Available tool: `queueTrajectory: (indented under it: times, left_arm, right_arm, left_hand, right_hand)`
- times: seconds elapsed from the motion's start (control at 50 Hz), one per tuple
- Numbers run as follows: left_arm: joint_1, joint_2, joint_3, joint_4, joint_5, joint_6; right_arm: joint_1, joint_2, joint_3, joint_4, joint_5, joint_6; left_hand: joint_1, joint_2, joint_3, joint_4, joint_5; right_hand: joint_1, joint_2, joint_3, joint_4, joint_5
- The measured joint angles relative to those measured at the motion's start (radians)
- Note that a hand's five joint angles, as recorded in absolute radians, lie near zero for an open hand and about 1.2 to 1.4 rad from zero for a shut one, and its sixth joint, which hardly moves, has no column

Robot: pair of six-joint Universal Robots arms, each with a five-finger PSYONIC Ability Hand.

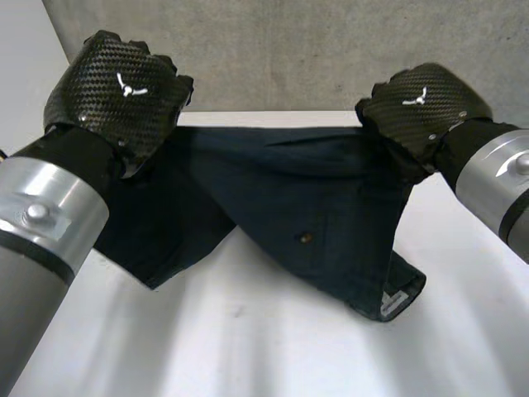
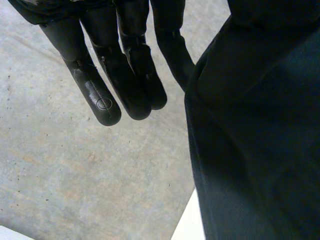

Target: Fold the shorts.

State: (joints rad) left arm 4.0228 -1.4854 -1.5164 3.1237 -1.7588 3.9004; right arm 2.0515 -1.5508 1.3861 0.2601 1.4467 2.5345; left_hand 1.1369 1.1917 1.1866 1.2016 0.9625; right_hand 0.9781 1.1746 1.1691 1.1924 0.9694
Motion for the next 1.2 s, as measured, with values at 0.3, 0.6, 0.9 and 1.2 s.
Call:
queueTrajectory:
  times: [0.3,0.6,0.9,1.2]
  left_arm:
    - [0.009,-0.435,0.062,0.007,0.000,0.017]
    - [0.120,-0.573,0.570,0.553,0.010,0.021]
    - [0.110,-0.320,0.202,0.914,0.014,0.005]
    - [0.098,-0.430,-0.183,0.712,-0.011,-0.116]
  right_arm:
    - [0.011,0.334,-0.113,0.097,0.026,-0.100]
    - [0.013,0.463,-0.483,-0.473,0.124,-0.007]
    - [0.006,0.325,-0.295,-0.763,0.062,0.069]
    - [0.017,0.545,-0.149,-0.423,-0.028,0.036]
  left_hand:
    - [0.000,0.002,0.003,0.003,0.013]
    - [0.000,0.003,0.004,0.004,0.013]
    - [0.000,0.004,0.004,0.004,0.023]
    - [0.000,0.005,0.007,0.004,0.033]
  right_hand:
    - [0.000,0.000,0.017,0.000,0.007]
    - [0.000,0.000,0.017,0.000,0.012]
    - [0.000,0.000,0.017,0.000,0.012]
    - [0.000,0.001,0.024,0.000,0.013]
